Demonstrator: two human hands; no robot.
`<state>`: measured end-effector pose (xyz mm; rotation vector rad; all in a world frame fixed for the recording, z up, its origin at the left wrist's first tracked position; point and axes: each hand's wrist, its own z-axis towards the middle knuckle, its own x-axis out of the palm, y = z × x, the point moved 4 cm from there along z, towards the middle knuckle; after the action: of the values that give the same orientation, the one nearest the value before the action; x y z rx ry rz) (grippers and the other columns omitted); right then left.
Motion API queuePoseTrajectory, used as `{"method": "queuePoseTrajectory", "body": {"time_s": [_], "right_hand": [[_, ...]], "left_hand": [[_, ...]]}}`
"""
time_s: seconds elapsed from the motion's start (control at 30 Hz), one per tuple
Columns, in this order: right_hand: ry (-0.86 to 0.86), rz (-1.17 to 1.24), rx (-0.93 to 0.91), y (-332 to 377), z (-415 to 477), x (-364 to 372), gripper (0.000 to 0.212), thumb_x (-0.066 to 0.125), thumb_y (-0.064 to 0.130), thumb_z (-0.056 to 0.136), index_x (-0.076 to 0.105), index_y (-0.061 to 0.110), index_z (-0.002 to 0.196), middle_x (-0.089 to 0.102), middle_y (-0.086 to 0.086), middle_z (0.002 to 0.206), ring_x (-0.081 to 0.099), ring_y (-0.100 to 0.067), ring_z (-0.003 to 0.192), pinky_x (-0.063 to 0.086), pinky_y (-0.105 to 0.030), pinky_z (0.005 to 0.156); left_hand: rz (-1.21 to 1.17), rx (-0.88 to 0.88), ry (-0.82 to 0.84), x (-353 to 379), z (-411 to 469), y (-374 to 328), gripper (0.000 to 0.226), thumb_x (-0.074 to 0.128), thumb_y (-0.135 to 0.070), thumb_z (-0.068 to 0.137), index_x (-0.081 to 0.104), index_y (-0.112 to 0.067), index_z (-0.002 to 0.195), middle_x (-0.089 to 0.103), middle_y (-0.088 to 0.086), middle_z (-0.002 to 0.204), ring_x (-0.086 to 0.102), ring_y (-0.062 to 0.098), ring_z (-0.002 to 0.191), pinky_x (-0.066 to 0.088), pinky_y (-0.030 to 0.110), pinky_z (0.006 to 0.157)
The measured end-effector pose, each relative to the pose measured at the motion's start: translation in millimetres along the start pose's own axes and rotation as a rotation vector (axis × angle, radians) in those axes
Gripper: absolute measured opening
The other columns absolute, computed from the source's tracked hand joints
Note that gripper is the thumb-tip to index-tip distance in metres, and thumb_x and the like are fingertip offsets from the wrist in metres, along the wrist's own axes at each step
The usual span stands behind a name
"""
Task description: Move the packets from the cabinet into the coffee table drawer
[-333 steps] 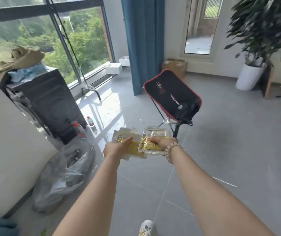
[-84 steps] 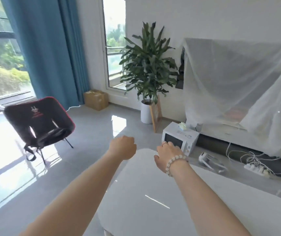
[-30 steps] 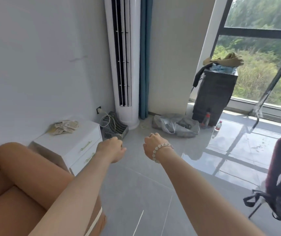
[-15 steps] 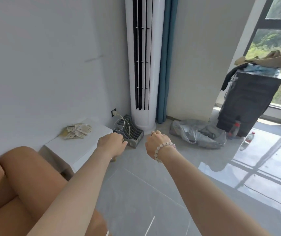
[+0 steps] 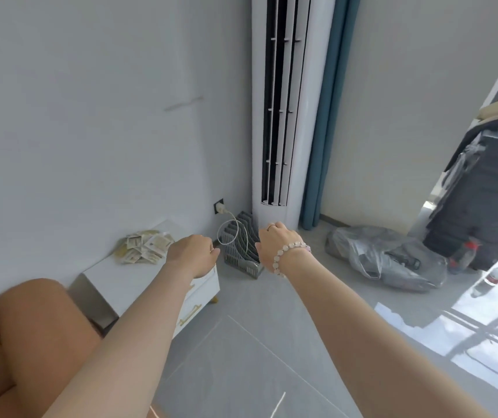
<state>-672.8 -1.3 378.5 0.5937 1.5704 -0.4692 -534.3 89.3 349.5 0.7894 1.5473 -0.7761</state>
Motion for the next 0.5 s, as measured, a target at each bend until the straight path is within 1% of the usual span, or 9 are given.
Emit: {"method": "queuePoseTrajectory", "body": {"time_s": [0.1,0.2,0.27,0.37,0.5], "right_hand": [[0.007,-0.024,-0.048,3.9,42.3,2.6,0.037,0.035,0.025,0.101,0.045,0.006,0.132,0.044,-0.01,0.136,0.04,-0.024,0.126,0.037,-0.031,0.098],[0.036,-0.052,-0.114,16.2,91.7,10.9,0.04,0.033,0.025,0.101,0.043,0.005,0.134,0.043,-0.011,0.139,0.037,-0.024,0.129,0.035,-0.032,0.102],[0.038,-0.031,-0.165,25.2,125.0,10.4,0.038,0.034,0.023,0.1,0.044,0.006,0.133,0.044,-0.01,0.138,0.038,-0.023,0.128,0.034,-0.032,0.103],[0.013,0.0,-0.226,34.9,176.2,0.9,0.036,0.033,0.021,0.099,0.046,0.006,0.129,0.044,-0.01,0.137,0.038,-0.024,0.127,0.033,-0.031,0.103],[-0.031,0.018,-0.285,38.7,244.4,-15.3,0.037,0.031,0.024,0.101,0.043,0.005,0.131,0.043,-0.01,0.136,0.038,-0.024,0.127,0.033,-0.032,0.101]], "left_hand": [[-0.021,-0.046,-0.026,-2.3,29.2,15.8,0.036,0.034,-0.035,0.1,0.063,-0.014,0.105,0.063,0.002,0.112,0.059,0.024,0.103,0.046,0.031,0.079],[-0.018,-0.11,-0.039,-0.8,61.3,38.4,0.037,0.034,-0.034,0.1,0.063,-0.014,0.108,0.062,0.002,0.115,0.059,0.023,0.104,0.045,0.031,0.077],[0.003,-0.144,-0.037,-3.3,82.7,52.0,0.036,0.033,-0.033,0.1,0.061,-0.014,0.111,0.059,0.002,0.118,0.058,0.024,0.106,0.043,0.031,0.078],[0.063,-0.183,-0.04,-20.4,120.8,70.5,0.036,0.032,-0.032,0.099,0.061,-0.013,0.111,0.056,0.003,0.121,0.056,0.025,0.11,0.043,0.033,0.084],[-0.005,-0.272,-0.12,-55.1,177.8,96.8,0.036,0.033,-0.032,0.099,0.06,-0.014,0.114,0.056,0.001,0.121,0.055,0.022,0.109,0.042,0.029,0.081]]}}
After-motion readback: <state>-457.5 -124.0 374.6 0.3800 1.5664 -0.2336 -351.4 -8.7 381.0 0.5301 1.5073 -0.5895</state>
